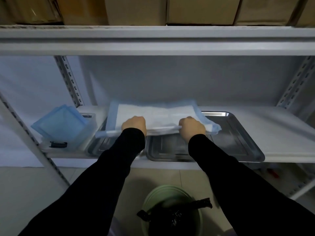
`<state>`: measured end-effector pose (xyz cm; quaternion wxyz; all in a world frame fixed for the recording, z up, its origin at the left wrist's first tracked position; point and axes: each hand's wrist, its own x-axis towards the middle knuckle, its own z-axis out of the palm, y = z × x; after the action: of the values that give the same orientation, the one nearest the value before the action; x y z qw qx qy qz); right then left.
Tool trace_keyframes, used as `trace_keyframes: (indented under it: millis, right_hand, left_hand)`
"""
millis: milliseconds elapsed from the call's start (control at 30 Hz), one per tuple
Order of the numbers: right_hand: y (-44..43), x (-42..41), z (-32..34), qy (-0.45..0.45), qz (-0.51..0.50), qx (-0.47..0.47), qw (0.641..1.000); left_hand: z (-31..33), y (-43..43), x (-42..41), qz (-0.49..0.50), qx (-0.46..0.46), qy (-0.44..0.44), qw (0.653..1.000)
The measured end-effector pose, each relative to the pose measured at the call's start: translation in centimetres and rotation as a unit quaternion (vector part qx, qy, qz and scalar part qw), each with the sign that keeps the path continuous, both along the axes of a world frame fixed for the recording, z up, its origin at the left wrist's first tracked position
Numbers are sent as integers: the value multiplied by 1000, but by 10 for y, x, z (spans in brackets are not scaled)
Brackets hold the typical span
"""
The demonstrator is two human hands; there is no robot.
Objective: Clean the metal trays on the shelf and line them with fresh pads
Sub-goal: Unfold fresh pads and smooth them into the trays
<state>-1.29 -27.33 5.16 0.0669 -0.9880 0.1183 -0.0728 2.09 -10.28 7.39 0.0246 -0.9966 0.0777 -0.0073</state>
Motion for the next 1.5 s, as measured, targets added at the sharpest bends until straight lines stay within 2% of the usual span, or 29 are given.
trace_keyframes:
  millis: [100,233,467,567,700,800,867,967,1033,1100,1200,1400,1500]
  right_hand:
    - [2,-3,-7,75,-3,2,997]
    - [2,-6,-8,130,-8,19,991]
    - [9,-10,-10,176,8,9,984]
    - [11,-10,-12,191,15,1,982]
    - [11,-8,-18,230,19,-2,973]
    - [11,-2,-20,299,24,7,954]
    - [12,-2,-13,333,22,73,940]
    - [15,-3,-3,301,20,151,941]
    - [19,-2,-8,288,41,105,951]
    - [22,-5,-17,308,28,55,949]
    - [14,-12,-32,317,1,7,948]
    - [0,-14,-45,304,-24,23,952]
    - [3,-9,-43,274,-30,47,960]
  left_hand:
    - [-7,0,-5,-2,39,57,998]
    - [-13,0,-8,-20,72,84,994]
    - [-22,1,-5,-22,63,-13,998]
    - [-29,4,-4,-24,61,-11,998]
    - [-28,7,-9,-12,82,68,994]
    - [-21,9,-6,3,58,180,982]
    - [-16,7,0,-3,47,238,970]
    - [-15,-2,3,-47,39,190,980]
    - [-24,-7,1,-76,19,172,982]
    - [-39,-9,-3,-93,22,190,977]
    - [-60,-6,-6,-74,39,220,972]
    - [-74,1,-9,-56,47,235,969]
    - [-67,-2,-14,-52,34,213,975]
